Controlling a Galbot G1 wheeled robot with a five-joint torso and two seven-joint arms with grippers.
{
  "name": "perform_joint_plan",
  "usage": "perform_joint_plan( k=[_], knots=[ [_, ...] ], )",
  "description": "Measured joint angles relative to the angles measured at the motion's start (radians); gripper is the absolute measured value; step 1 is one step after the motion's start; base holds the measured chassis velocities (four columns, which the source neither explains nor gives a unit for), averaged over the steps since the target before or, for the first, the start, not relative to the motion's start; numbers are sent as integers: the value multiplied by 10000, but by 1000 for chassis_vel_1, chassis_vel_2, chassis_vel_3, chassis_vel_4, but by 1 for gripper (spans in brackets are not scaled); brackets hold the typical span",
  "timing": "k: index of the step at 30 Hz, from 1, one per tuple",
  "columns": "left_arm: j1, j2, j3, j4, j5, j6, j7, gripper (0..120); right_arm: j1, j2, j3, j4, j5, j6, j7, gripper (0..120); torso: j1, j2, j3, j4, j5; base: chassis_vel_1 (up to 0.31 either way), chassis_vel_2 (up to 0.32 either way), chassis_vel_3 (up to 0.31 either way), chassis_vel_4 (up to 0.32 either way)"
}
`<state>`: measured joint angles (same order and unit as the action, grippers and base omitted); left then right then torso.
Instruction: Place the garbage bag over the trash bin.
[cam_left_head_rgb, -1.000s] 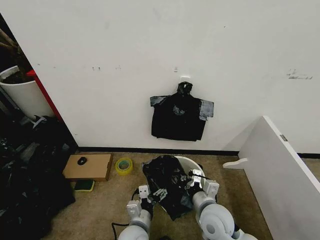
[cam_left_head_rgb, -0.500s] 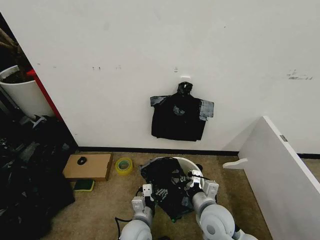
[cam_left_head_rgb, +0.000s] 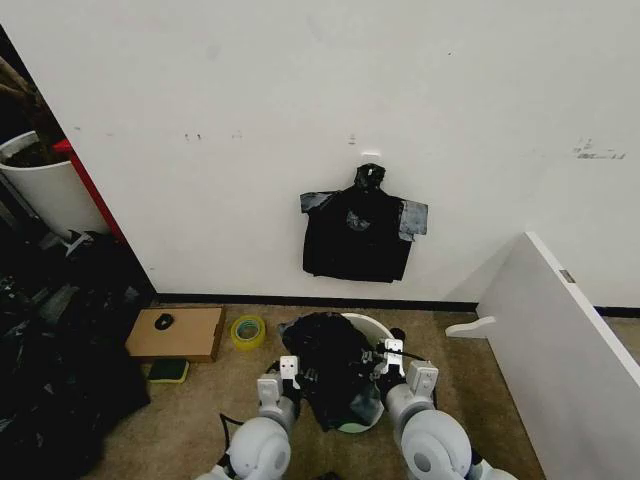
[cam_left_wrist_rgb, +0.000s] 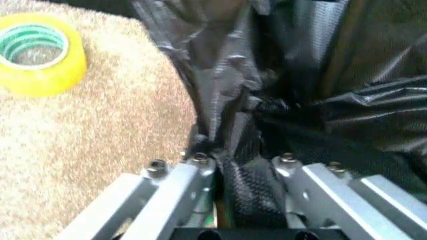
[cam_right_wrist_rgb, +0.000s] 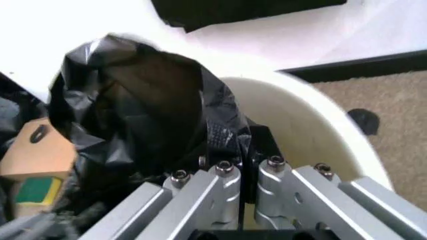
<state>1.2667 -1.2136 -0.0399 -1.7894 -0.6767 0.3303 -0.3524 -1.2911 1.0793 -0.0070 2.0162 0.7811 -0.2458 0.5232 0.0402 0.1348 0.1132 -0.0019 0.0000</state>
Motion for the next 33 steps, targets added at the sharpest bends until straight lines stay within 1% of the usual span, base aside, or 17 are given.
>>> perform_joint_plan(
  k=[2, 3, 5, 6, 10, 11, 17, 19, 20, 23, 24, 25, 28, 31, 33],
  knots=[
    [94, 208, -319, -123, -14, -45, 392, 4, -3, -11, 28, -40, -31, 44, -12, 0, 0, 0, 0, -2, 0, 0, 0, 0, 0],
    [94, 208, -319, -123, -14, -45, 392, 4, -3, -11, 28, -40, -31, 44, -12, 0, 0, 0, 0, -2, 0, 0, 0, 0, 0],
    [235, 385, -651, -233, -13, -191, 747, 3, -13, -10, 27, -66, -83, 131, -67, 0, 0, 0, 0, 4, 3, 0, 0, 0, 0],
    [311, 503, -848, -284, 8, -327, 1000, 3, -65, -8, 26, -65, -153, 284, -140, 0, 0, 0, -1, 6, 3, 0, 0, 0, 0],
    [535, 769, -1224, -322, 289, -943, 1871, 3, -288, -6, 128, 172, -261, 693, -305, 0, 0, 0, -1, 1, 2, 0, 0, 0, 0],
    [535, 769, -1224, -322, 289, -943, 1871, 3, -288, -6, 128, 172, -261, 693, -305, 0, 0, 0, -1, 1, 2, 0, 0, 0, 0],
    [908, 905, -1330, -314, 694, -1897, 3161, 3, -525, 19, 420, 547, -233, 865, -262, 0, 0, 0, -2, 1, 2, 0, 0, 0, 0],
    [933, 904, -1340, -303, 714, -1993, 3253, 3, -541, 26, 454, 560, -233, 890, -251, 0, 0, 0, -2, 1, 1, 0, 0, 0, 0],
    [994, 904, -1372, -272, 769, -2209, 3474, 3, -584, 43, 546, 594, -233, 945, -227, 0, 0, 0, -2, 1, 1, 0, 0, 0, 0],
    [1122, 904, -1449, -70, 909, -2897, 4081, 3, -749, 77, 862, 708, -227, 1018, -181, 0, 0, 0, -2, 2, 2, 0, 0, 0, 0],
    [1145, 902, -1464, 5, 921, -3082, 4255, 3, -809, 80, 950, 752, -218, 1025, -171, 0, 0, 0, -2, 2, 2, 0, 0, 0, 0],
    [1145, 902, -1464, 5, 921, -3082, 4255, 3, -809, 80, 950, 752, -218, 1025, -171, 0, 0, 0, -2, 2, 2, 0, 0, 0, 0],
    [1201, 866, -1516, 349, 879, -3751, 4933, 3, -1130, 73, 1378, 942, -199, 1072, -144, 0, 0, 0, -2, 1, 2, 0, 0, 0, 0],
    [1209, 819, -1533, 574, 795, -4086, 5412, 3, -1313, 70, 1689, 984, -194, 1129, -102, 0, 0, 0, -2, 1, 2, 0, 0, 0, 0],
    [1220, 809, -1534, 609, 777, -4155, 5551, 3, -1348, 70, 1770, 983, -189, 1159, -91, 0, 0, 0, -2, 1, 3, 0, 0, 0, 0]
  ],
)
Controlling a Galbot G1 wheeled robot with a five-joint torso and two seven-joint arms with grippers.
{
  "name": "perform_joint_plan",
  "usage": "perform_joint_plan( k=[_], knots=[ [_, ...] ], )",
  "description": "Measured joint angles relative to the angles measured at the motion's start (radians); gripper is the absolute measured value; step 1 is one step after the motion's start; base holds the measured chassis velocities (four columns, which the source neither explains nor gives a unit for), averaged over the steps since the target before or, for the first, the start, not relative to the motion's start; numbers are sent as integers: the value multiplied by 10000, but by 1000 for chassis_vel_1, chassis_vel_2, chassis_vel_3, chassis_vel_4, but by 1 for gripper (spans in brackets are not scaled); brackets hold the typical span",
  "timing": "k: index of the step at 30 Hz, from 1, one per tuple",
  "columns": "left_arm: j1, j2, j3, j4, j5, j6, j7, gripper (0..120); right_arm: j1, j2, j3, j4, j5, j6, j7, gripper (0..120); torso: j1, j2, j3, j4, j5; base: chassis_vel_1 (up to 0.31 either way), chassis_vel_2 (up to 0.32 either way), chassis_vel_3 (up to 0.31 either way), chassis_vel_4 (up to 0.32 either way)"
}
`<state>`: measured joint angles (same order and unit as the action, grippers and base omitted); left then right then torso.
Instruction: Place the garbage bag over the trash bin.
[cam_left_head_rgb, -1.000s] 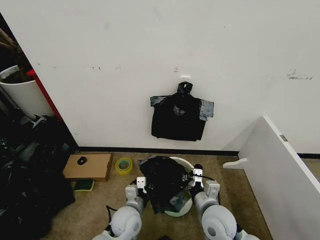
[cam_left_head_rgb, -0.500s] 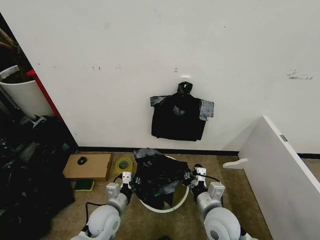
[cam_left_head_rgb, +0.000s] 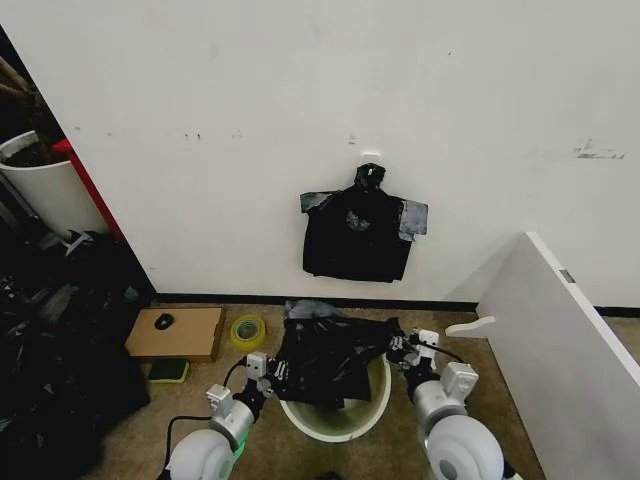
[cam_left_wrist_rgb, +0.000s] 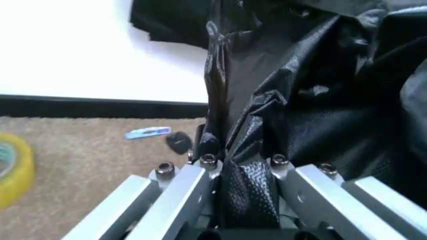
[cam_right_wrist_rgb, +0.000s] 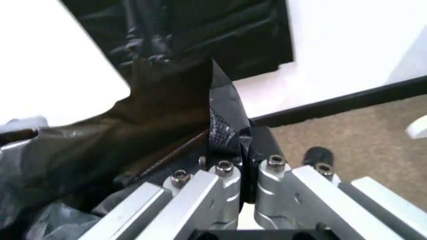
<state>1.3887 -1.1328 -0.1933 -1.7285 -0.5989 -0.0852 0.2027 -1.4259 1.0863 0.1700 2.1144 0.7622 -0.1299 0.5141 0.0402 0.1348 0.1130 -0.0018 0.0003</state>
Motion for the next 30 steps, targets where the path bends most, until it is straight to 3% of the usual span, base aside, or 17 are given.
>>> perform_joint_plan(
  k=[7, 12, 19, 24, 30],
  knots=[
    [127, -82, -297, -28, -305, -401, 955, 3, -215, -79, 555, -360, 461, 69, 13, 0, 0, 0, 0, 1, 2, 0, 0, 0, 0],
    [46, -167, -864, -180, -754, -431, 1011, 3, -609, -282, 716, -252, 1121, -163, -195, 0, 0, 0, 0, 1, 2, 0, 0, 0, 0],
    [-108, -193, -1168, -294, -1159, -389, 929, 3, -1059, -402, 168, 35, 944, -5, -425, 0, 0, 0, 0, 1, -1, 0, 0, 0, 0],
    [-212, -237, -1214, -577, -1515, -129, 794, 3, -1242, -331, -494, -332, -105, 955, -1571, 0, 0, 0, 0, 1, 0, 0, 0, 0, 0],
    [-438, -315, -1243, -1042, -2069, 417, 22, 3, -1195, -224, -1049, -1720, -1693, 3037, -4247, 0, 0, 0, 0, 1, 1, 0, 0, 0, 0]
  ],
)
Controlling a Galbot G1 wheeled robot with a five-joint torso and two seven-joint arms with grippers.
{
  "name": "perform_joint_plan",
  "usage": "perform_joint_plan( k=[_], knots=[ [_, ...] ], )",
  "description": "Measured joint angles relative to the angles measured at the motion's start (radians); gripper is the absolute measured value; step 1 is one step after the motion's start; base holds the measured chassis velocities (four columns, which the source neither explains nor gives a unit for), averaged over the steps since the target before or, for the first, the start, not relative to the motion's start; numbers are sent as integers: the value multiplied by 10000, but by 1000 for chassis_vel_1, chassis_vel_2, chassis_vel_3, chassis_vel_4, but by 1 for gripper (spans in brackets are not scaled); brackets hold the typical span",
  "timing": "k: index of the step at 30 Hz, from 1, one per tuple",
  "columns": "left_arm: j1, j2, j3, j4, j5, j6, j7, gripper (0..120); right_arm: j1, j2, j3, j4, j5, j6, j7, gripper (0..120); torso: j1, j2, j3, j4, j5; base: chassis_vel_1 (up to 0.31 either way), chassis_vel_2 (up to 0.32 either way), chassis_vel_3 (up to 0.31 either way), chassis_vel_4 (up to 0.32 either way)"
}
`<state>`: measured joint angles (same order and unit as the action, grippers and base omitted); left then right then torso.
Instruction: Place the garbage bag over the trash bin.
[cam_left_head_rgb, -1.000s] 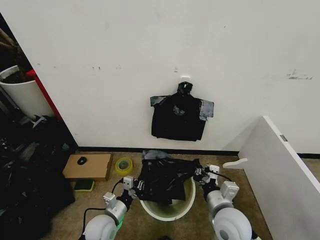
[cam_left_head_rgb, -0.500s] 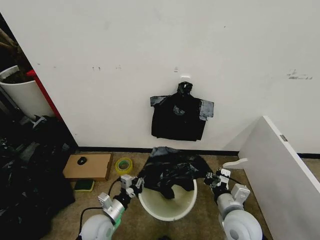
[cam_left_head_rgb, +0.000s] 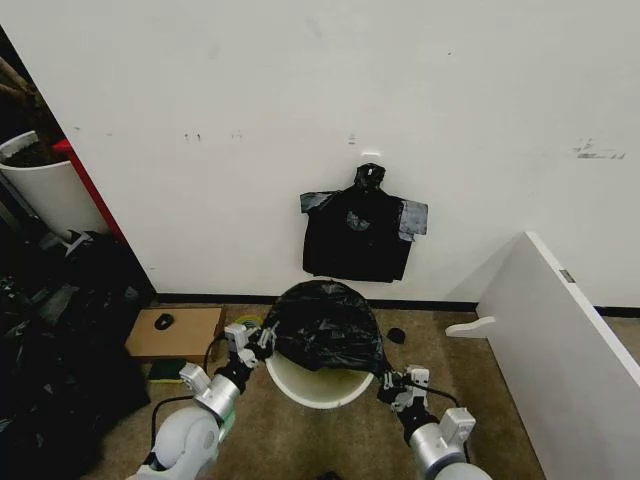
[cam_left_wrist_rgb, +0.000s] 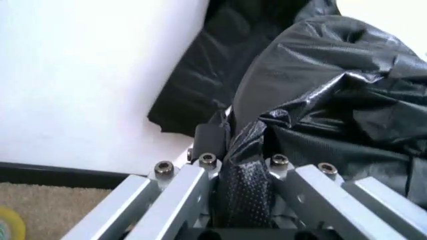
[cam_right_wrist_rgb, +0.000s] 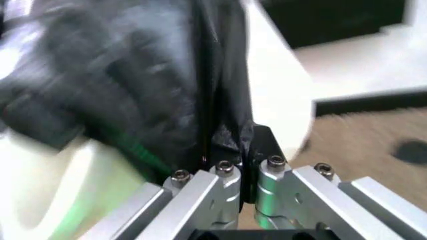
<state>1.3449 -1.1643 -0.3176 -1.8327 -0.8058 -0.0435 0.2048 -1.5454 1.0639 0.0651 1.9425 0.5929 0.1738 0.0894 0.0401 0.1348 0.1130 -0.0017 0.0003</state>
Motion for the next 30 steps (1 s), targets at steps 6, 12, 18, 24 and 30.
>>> perform_joint_plan(
  k=[6, 12, 18, 24, 30],
  knots=[
    [-135, 9, -8, -331, -393, 346, -417, 3, 346, 183, -175, -1153, -1200, 1029, -1265, 0, 0, 0, 0, 0, -1, 0, 0, 0, 0],
    [-162, -6, 7, -669, -644, 534, -509, 4, 888, 376, -58, -2369, -3190, 1845, -1818, 0, 0, 0, 0, 1, 2, 0, 0, 0, 0],
    [-146, 24, 1, -537, -568, 484, -459, 4, 990, 328, 151, -2527, -3373, 2232, -2112, 0, 0, 0, 0, 0, 1, 0, 0, 0, 0],
    [-109, -41, 28, -41, -352, 268, -317, 3, 791, 96, 343, -2011, -3158, 2440, -1656, 14, 0, 0, 0, 1, 1, 0, 0, 0, 0],
    [-203, -53, 54, 203, -302, 231, -269, 3, -180, -574, 376, -417, -3428, 1414, 748, 36, 0, 0, 0, 1, 0, 0, 0, 0, 0]
  ],
)
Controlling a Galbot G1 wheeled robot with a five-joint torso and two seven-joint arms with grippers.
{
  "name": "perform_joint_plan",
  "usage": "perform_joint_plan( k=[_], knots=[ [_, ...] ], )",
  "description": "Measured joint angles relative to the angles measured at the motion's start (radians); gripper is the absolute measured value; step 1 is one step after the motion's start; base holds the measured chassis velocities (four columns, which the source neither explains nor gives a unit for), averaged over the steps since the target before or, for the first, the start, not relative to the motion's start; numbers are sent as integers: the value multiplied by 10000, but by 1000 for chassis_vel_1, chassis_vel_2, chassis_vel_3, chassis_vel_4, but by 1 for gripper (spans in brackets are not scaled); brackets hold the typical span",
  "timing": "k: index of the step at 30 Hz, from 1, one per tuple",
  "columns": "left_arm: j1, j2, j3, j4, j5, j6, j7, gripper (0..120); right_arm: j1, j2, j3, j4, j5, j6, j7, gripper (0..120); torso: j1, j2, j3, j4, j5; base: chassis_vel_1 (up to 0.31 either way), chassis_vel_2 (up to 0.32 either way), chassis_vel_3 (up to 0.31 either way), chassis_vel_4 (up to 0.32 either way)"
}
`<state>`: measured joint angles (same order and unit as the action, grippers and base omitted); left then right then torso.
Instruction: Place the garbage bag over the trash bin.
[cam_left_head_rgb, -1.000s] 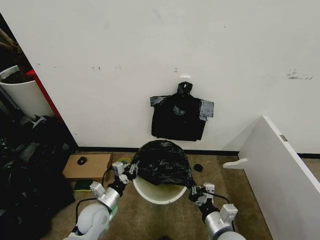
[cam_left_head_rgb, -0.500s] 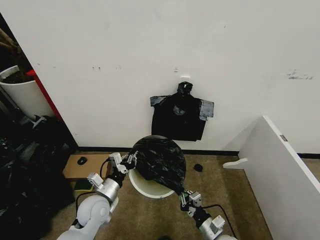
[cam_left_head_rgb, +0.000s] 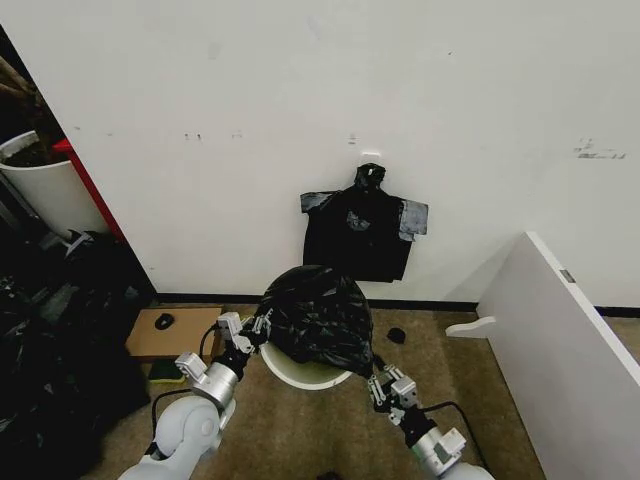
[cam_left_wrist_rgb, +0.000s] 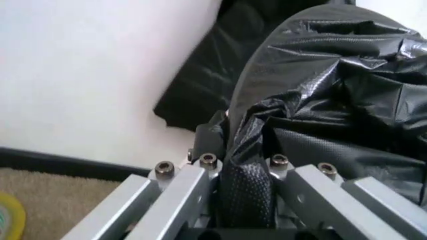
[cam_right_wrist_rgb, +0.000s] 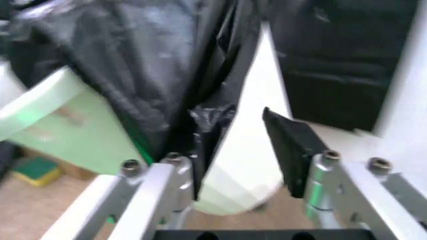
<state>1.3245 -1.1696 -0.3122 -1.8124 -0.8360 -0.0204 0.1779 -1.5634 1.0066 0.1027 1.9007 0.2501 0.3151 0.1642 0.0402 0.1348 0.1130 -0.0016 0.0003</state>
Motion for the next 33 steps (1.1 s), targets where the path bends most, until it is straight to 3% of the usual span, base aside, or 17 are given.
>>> perform_joint_plan(
  k=[2, 4, 5, 9, 13, 16, 19, 22, 25, 33],
  knots=[
    [-47, -1, 1, 69, 15, -6, 7, 3, -626, -348, -214, 938, 585, -1044, 1813, 47, 0, 0, 0, -4, 0, 0, 0, 0, 0],
    [-53, -3, 1, 78, 18, -11, 6, 3, -746, -413, -266, 1132, 810, -1273, 2167, 49, 0, 1, 0, -4, -1, 0, 0, 0, 0],
    [-66, -13, 0, 93, 42, -22, 5, 3, -1088, -540, -414, 1652, 1627, -1929, 2963, 55, 0, 1, 0, -3, -2, 0, 0, 0, 0],
    [-67, -29, 15, 94, 76, -33, 2, 3, -1307, -572, -492, 2197, 2778, -2327, 3432, 66, 0, 1, 0, -3, 1, 0, 0, 0, 0],
    [-49, -55, 13, 86, 170, -85, -38, 3, -1448, -532, -359, 2877, 3329, -2396, 3800, 90, 0, 0, 0, 1, 0, 0, 0, 0, 0],
    [-41, -60, -28, 85, 210, -128, -52, 3, -1682, -501, -320, 2922, 2190, -1654, 3448, 98, -1, 0, 0, -2, 0, 0, 0, 0, 0],
    [-29, -54, -34, 150, 303, -198, -55, 3, -1917, -417, -139, 2746, 173, 89, 1297, 100, 0, 0, 0, -2, 0, 0, 0, 0, 0],
    [5, -73, 10, 220, 419, -246, -64, 3, -1780, -382, 19, 2670, -1207, 943, -767, 100, 0, 0, -1, -3, -2, 0, 0, 0, 0],
    [61, -119, 13, 219, 507, -284, -66, 3, -1354, -435, -22, 2664, -1862, 553, -1308, 100, -1, 1, -1, -1, 0, 0, 0, 0, 0],
    [17, -174, 273, 189, 829, -360, -82, 3, 313, -829, -302, 2696, -2124, -2682, -442, 98, 0, 0, 0, -2, 1, 0, 0, 0, 0]
  ],
)
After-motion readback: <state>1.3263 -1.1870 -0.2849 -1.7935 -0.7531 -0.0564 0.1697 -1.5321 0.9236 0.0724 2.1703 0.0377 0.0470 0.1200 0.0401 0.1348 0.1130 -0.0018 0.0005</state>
